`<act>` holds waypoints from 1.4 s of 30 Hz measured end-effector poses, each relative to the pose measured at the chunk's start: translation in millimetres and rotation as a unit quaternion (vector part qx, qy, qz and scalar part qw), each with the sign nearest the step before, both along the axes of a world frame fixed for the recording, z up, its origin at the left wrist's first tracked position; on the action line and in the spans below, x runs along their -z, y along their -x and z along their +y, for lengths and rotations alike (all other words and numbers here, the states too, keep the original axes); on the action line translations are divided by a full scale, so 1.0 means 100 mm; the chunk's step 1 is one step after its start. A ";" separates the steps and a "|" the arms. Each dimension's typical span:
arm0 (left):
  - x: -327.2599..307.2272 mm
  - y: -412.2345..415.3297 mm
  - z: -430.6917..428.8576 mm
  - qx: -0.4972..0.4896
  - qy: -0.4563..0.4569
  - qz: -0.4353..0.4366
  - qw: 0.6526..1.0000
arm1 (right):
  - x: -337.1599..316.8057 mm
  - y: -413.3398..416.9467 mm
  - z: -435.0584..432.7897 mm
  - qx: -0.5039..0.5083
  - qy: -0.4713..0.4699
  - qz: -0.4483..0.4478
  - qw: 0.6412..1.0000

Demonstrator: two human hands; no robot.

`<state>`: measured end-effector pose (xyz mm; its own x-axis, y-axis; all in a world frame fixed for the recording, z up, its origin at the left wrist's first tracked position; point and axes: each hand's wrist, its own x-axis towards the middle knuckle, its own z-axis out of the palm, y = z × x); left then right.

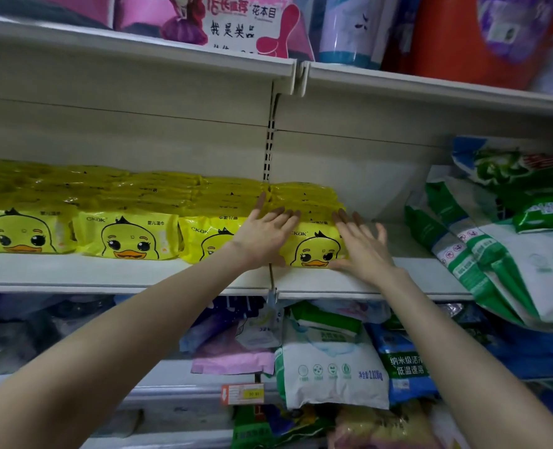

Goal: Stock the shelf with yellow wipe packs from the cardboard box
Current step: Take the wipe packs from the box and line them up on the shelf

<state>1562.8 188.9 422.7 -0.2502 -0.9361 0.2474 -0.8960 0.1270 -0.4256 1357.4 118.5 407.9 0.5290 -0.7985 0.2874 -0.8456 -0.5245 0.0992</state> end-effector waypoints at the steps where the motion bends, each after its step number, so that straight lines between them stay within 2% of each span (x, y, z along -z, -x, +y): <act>1: 0.00 -0.01 -0.01 -0.001 -0.001 0.001 1.000 | 0.00 0.00 -0.01 0.000 -0.002 0.002 1.000; 16: 0.00 0.03 -0.06 -0.019 0.004 -0.020 1.000 | -0.06 0.02 -0.13 -0.010 -0.047 0.001 0.999; 33: -0.02 0.04 -0.05 -0.017 0.000 -0.015 1.000 | -0.07 0.01 -0.08 -0.007 -0.041 0.006 0.999; 36: -0.05 0.03 -0.02 -0.010 -0.005 0.001 1.000 | -0.10 0.02 -0.03 -0.010 -0.046 -0.007 0.999; 42: -0.16 -0.06 0.14 0.012 0.002 0.113 0.994 | -0.23 -0.05 0.19 -0.035 -0.017 -0.055 0.998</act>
